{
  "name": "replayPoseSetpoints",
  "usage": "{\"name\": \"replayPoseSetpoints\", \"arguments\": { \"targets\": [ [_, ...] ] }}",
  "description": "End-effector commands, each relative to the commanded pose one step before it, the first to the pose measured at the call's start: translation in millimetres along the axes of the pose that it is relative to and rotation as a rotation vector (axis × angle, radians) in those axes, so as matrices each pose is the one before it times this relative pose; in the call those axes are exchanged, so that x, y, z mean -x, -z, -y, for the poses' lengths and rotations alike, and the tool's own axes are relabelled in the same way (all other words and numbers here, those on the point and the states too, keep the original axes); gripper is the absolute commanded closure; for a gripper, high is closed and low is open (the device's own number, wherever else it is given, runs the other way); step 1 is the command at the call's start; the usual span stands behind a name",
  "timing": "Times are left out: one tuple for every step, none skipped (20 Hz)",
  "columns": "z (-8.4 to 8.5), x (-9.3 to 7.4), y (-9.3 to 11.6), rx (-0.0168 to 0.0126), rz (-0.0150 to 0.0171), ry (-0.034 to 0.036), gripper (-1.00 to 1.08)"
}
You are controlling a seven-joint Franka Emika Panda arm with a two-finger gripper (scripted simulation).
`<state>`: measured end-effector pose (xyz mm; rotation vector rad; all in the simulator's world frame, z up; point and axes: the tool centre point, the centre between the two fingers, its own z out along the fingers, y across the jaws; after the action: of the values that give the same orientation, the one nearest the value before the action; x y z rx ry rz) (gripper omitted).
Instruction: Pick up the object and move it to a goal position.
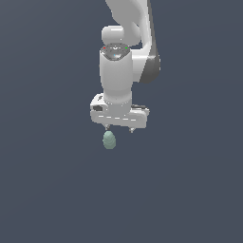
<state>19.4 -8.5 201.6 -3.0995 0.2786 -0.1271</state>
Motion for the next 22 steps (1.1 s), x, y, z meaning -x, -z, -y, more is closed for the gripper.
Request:
{"name": "replayPoseSetpoints", "arguments": {
  "targets": [
    [-9.8, 3.7, -9.02, 0.00615, 0.01241, -0.05951, -0.92],
    [-4.53, 1.47, -4.12, 0.003, 0.00553, -0.0276, -0.92],
    [-4.87, 1.47, -4.37, 0.00334, 0.0058, -0.02942, -0.92],
    [-4.95, 1.38, -4.41, 0.00353, 0.00577, -0.02979, -0.92],
    [-4.69, 1.19, -4.14, 0.00345, 0.00534, -0.02803, -0.92],
    [-4.41, 1.02, -3.86, 0.00334, 0.00492, -0.02623, -0.92],
    [-4.13, 0.87, -3.58, 0.00321, 0.0045, -0.02444, -0.92],
    [-3.83, 0.73, -3.31, 0.00306, 0.0041, -0.02262, -0.92],
    [-3.54, 0.61, -3.04, 0.00288, 0.00372, -0.02083, -0.92],
    [-3.25, 0.51, -2.77, 0.00269, 0.00335, -0.01903, -0.92],
    [-2.94, 0.42, -2.5, 0.00248, 0.00299, -0.01721, -0.92],
    [-2.64, 0.34, -2.23, 0.00226, 0.00264, -0.01541, -0.92],
    [-2.33, 0.27, -1.97, 0.00202, 0.0023, -0.01359, -0.92],
    [-2.02, 0.21, -1.7, 0.00177, 0.00198, -0.01178, -0.92],
    [-1.71, 0.17, -1.44, 0.00151, 0.00166, -0.00997, -0.92],
    [-1.41, 0.12, -1.18, 0.00125, 0.00135, -0.00817, -0.92],
    [-1.08, 0.1, -0.91, 0.00097, 0.00104, -0.00632, -0.92],
    [-0.8, 0.05, -0.66, 0.00071, 0.00075, -0.00457, -0.92],
    [-0.45, 0.04, -0.39, 0.00042, 0.00044, -0.00269, -0.92],
    [-0.18, 0.0, -0.14, 0.00015, 0.00015, -0.00095, -0.92],
    [0.63, -0.06, 0.55, -0.00053, -0.00048, 0.0053, -0.92],
    [0.01, 0.02, -0.38, 0.0, 0.0, 0.0, -0.92]
  ]
}}
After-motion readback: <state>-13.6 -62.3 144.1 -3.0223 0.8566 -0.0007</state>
